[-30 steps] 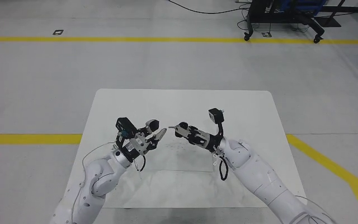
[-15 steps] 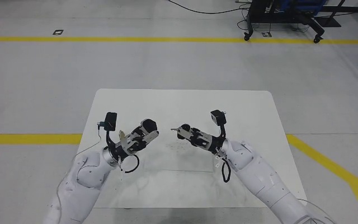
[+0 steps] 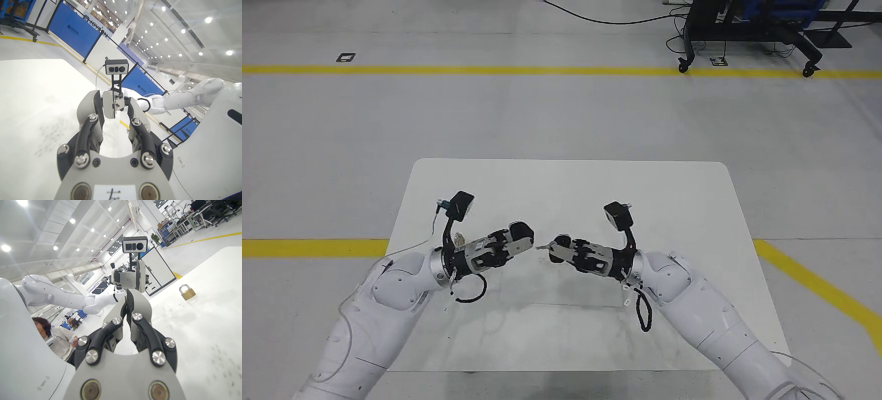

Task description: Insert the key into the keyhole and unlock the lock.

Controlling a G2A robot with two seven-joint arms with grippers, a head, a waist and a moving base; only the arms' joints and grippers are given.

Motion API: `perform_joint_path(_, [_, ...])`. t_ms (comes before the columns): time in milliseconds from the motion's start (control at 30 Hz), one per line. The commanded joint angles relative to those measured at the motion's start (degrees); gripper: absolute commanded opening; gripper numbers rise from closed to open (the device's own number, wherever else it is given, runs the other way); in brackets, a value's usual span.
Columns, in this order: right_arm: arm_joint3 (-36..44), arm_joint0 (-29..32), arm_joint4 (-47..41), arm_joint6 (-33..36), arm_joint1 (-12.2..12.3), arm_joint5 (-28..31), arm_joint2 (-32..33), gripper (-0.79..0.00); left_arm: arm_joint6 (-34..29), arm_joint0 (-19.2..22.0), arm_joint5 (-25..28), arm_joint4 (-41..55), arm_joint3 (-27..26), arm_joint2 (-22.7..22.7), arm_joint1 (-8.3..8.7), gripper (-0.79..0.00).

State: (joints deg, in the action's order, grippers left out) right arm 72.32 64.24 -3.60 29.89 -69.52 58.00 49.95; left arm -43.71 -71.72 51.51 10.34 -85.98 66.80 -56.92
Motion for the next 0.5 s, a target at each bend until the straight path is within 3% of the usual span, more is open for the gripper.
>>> perform_joint_path(0, [0.1,0.0,-0.3,0.6,0.0,0.0,-0.2,-0.785,0.5,0.0,-0.4,-1.5,-0.2,-0.2,-0.05,-0.514])
perform_joint_path(167, [0.1,-0.2,-1.5,2.0,-0.1,0.0,-0.7,-0.785,1.6,0.0,-0.8,-3.8,-0.7,-0.8,-0.21,-0.520])
perform_joint_path(333, [-0.6,-0.7,-2.2,2.8,-0.3,0.0,-1.1,-0.785,1.6,0.2,-0.1,-4.4,-0.8,-1.3,-0.24,-0.579])
perform_joint_path(467, [-1.3,-1.1,-2.7,3.0,-0.5,0.0,-1.4,-0.785,1.4,0.4,0.3,-4.7,-0.8,-1.6,-0.22,-0.690])
